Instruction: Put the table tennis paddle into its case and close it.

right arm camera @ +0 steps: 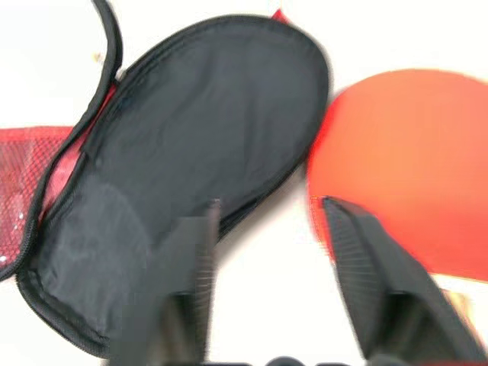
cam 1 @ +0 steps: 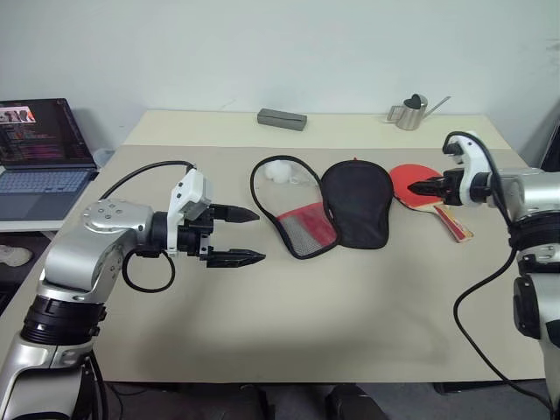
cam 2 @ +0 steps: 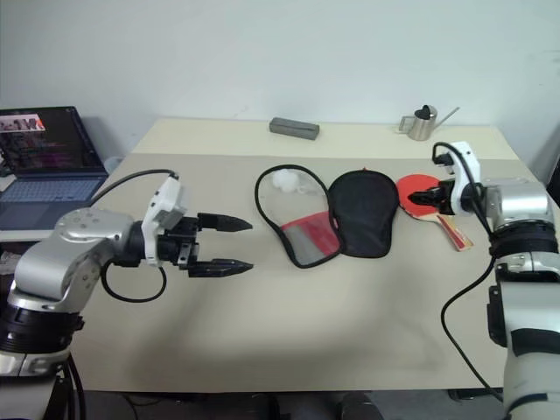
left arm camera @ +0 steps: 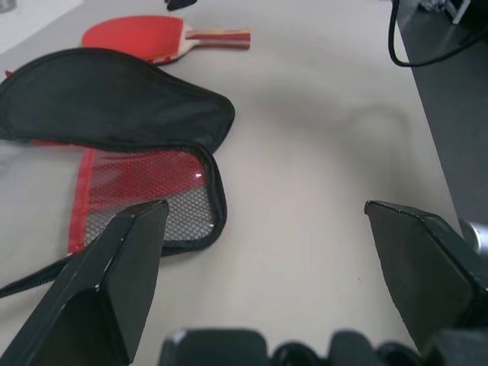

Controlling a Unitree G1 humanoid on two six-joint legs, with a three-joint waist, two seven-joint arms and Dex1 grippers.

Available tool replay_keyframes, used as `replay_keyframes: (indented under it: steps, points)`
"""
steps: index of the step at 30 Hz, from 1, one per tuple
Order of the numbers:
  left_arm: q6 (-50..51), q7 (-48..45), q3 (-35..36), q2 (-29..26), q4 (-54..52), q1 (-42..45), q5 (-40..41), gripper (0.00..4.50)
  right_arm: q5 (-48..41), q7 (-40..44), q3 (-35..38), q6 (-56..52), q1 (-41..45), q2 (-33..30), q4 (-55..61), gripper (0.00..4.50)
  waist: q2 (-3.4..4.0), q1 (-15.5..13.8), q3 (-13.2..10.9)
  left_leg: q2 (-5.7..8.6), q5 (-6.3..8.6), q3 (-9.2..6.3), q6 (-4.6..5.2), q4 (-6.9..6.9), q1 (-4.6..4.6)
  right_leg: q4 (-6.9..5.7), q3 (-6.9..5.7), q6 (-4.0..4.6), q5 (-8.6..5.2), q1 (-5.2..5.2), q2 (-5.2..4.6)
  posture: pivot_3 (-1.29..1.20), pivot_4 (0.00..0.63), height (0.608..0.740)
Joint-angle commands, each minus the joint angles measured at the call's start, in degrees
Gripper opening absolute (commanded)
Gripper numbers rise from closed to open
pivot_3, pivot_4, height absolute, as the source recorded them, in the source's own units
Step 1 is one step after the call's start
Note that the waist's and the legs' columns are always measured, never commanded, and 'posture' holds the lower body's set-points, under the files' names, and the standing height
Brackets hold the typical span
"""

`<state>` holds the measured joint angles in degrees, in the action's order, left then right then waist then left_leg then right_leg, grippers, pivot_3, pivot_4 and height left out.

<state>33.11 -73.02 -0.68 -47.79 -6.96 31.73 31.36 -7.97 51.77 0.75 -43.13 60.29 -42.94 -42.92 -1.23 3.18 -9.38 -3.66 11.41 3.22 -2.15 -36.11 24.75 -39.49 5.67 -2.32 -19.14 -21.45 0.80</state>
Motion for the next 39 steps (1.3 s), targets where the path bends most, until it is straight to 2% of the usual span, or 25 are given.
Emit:
replay_keyframes:
  steps: [1, 3, 4, 14, 26, 35, 38, 39]
  points:
    - [-0.3, -0.1, 1.0, 0.3, -0.2, 2.1, 0.8, 4.5, 0.1, 0.3, 1.0, 2.1, -3.0, -2.3, 3.5, 3.69, 0.0, 0.0, 0.0, 0.0, 0.0, 0.0, 0.0, 0.0, 0.0, 0.01, 0.0, 0.0, 0.0, 0.01, 0.0, 0.0, 0.15, 0.74]
    - [-0.3, -0.4, 0.8, 0.5, 0.1, 2.6, 0.8, 4.5, 0.4, 0.6, 1.0, 3.4, -5.2, -3.3, 4.7, 4.36, 0.0, 0.0, 0.0, 0.01, 0.0, 0.01, 0.0, 0.0, 0.0, 0.0, 0.01, 0.0, 0.0, 0.01, 0.0, 0.0, 0.15, 0.74]
    - [-0.2, -0.5, 0.8, 0.5, 0.2, 2.8, 0.8, 4.5, 0.3, 0.8, 1.2, 3.5, -6.0, -3.6, 5.2, 4.48, 0.0, 0.0, 0.0, 0.01, 0.0, 0.01, 0.0, 0.0, 0.0, 0.0, 0.01, 0.0, 0.0, 0.0, 0.0, 0.0, 0.15, 0.74]
    - [-0.9, -1.4, -0.3, 1.6, 2.2, 5.7, -0.1, 4.5, 2.8, -4.6, 2.8, 14.5, -6.8, -4.7, -6.7, 4.48, 0.02, 0.1, 0.0, 0.01, 0.0, 0.03, 0.0, -0.01, -0.04, -0.03, 0.03, 0.0, 0.0, 0.02, 0.01, 0.0, 0.15, 0.74]
    - [-1.5, -2.2, -2.5, 4.6, 4.3, 9.7, -1.0, 4.5, 3.5, -10.0, 3.6, 21.3, -2.9, 1.3, -20.7, 4.48, 0.03, 0.2, 0.0, 0.02, -0.01, 0.04, -0.01, -0.02, -0.06, -0.03, 0.05, 0.0, 0.0, 0.06, 0.02, 0.0, 0.15, 0.74]
    - [-1.9, -2.3, -2.7, 4.9, 4.8, 10.0, -1.3, 4.5, 4.3, -15.0, 4.4, 24.7, -1.7, 3.8, -26.2, 4.48, 0.03, 0.2, 0.0, 0.02, -0.03, 0.03, -0.04, -0.03, -0.06, -0.05, 0.05, 0.01, 0.0, 0.06, 0.01, 0.0, 0.15, 0.74]
    - [-2.0, -2.3, -2.5, 4.8, 5.0, 9.8, -1.4, 4.5, 4.4, -16.6, 4.9, 25.6, -1.6, 4.2, -27.1, 3.89, 0.03, 0.2, 0.0, 0.02, -0.03, 0.03, -0.04, -0.03, -0.06, -0.05, 0.05, 0.01, 0.0, 0.07, 0.01, 0.0, 0.15, 0.74]
    - [-2.0, -2.2, -2.4, 4.8, 5.1, 9.8, -1.4, 4.5, 4.3, -16.7, 5.2, 25.6, -1.6, 4.4, -27.2, 3.51, 0.03, 0.2, 0.0, 0.01, -0.03, 0.03, -0.04, -0.03, -0.06, -0.06, 0.05, 0.01, 0.0, 0.07, 0.01, 0.0, 0.15, 0.74]
